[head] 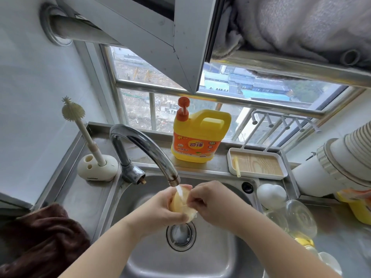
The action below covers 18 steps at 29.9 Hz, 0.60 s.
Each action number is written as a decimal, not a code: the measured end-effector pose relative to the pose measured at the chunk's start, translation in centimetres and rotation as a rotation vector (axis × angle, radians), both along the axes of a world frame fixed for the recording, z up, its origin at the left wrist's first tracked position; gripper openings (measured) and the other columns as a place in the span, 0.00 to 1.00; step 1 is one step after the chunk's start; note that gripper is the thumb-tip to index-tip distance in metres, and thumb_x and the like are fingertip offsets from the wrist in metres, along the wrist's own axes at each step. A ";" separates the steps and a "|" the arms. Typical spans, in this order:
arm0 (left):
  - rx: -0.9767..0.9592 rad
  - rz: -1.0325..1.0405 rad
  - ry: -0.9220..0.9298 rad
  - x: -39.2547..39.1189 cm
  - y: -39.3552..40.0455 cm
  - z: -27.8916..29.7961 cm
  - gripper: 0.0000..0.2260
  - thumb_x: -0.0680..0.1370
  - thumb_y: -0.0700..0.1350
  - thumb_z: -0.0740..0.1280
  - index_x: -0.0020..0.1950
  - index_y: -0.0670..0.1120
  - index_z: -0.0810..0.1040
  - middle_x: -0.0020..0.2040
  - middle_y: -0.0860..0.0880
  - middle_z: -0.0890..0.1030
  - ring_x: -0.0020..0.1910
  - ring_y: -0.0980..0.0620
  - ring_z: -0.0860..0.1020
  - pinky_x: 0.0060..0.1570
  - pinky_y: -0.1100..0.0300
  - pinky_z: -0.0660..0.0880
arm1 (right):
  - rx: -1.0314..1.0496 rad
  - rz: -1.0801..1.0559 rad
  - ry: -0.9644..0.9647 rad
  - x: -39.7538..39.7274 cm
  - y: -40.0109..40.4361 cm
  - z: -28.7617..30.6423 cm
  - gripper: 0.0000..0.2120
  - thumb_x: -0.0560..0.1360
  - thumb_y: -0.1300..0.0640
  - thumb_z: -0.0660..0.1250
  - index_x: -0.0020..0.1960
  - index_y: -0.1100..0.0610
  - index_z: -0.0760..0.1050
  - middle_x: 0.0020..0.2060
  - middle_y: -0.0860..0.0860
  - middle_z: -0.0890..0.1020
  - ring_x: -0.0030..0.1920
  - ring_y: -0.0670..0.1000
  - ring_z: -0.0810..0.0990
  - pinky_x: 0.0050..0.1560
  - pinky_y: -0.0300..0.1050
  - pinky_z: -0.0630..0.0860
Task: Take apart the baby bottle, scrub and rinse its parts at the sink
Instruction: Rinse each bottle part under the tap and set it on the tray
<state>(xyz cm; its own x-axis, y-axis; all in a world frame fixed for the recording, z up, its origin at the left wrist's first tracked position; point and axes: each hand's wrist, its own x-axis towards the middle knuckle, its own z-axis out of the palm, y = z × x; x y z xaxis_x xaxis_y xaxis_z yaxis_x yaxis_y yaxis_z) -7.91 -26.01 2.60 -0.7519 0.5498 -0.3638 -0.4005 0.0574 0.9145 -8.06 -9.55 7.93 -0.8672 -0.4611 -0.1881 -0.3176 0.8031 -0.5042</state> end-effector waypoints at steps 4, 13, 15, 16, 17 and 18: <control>-0.007 -0.015 0.051 0.1 0.7 0.1 0.23 0.67 0.37 0.68 0.61 0.45 0.73 0.50 0.42 0.81 0.49 0.50 0.78 0.54 0.53 0.74 | -0.009 -0.034 0.075 0.1 -0.2 -0.2 0.07 0.74 0.60 0.62 0.43 0.58 0.79 0.42 0.51 0.80 0.43 0.51 0.76 0.41 0.40 0.71; -0.059 0.016 0.067 0.0 0.5 -0.1 0.24 0.64 0.39 0.69 0.60 0.47 0.75 0.48 0.47 0.80 0.45 0.54 0.78 0.48 0.62 0.74 | -0.020 -0.008 0.008 0.3 -0.1 -0.6 0.07 0.74 0.60 0.63 0.44 0.57 0.80 0.41 0.51 0.81 0.43 0.51 0.77 0.46 0.45 0.73; -0.089 0.026 0.050 -0.1 0.4 -0.3 0.27 0.62 0.43 0.71 0.62 0.49 0.74 0.51 0.46 0.81 0.47 0.54 0.80 0.49 0.61 0.76 | -0.001 -0.052 -0.003 0.1 0.7 -0.5 0.07 0.75 0.59 0.64 0.45 0.57 0.80 0.42 0.50 0.82 0.42 0.49 0.77 0.47 0.44 0.74; -0.091 0.006 0.064 -0.1 0.6 -0.3 0.26 0.63 0.41 0.70 0.61 0.49 0.74 0.50 0.46 0.81 0.47 0.53 0.80 0.49 0.61 0.76 | -0.011 -0.095 0.016 0.0 0.9 -0.4 0.06 0.75 0.59 0.64 0.44 0.57 0.80 0.41 0.50 0.82 0.41 0.48 0.76 0.47 0.43 0.74; -0.085 -0.022 0.086 -0.1 0.8 -0.1 0.22 0.65 0.38 0.68 0.59 0.47 0.75 0.48 0.46 0.81 0.45 0.53 0.79 0.48 0.61 0.75 | -0.029 -0.116 0.040 0.0 0.9 -0.5 0.06 0.75 0.59 0.64 0.44 0.57 0.80 0.41 0.49 0.81 0.40 0.47 0.75 0.46 0.42 0.73; -0.076 -0.043 0.107 0.0 1.0 0.0 0.19 0.66 0.36 0.66 0.57 0.45 0.76 0.46 0.45 0.80 0.43 0.53 0.78 0.46 0.61 0.74 | -0.042 -0.105 0.048 0.2 0.6 -0.6 0.06 0.75 0.59 0.64 0.43 0.57 0.80 0.40 0.49 0.81 0.39 0.46 0.73 0.45 0.41 0.72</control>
<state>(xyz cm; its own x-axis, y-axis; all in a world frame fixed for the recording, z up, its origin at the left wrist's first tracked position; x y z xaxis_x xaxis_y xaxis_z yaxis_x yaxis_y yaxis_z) -7.95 -25.01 2.59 -0.7649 0.5560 -0.3251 -0.2969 0.1436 0.9441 -7.85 -8.94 7.37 -0.9187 -0.3737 -0.1279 -0.2570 0.8115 -0.5247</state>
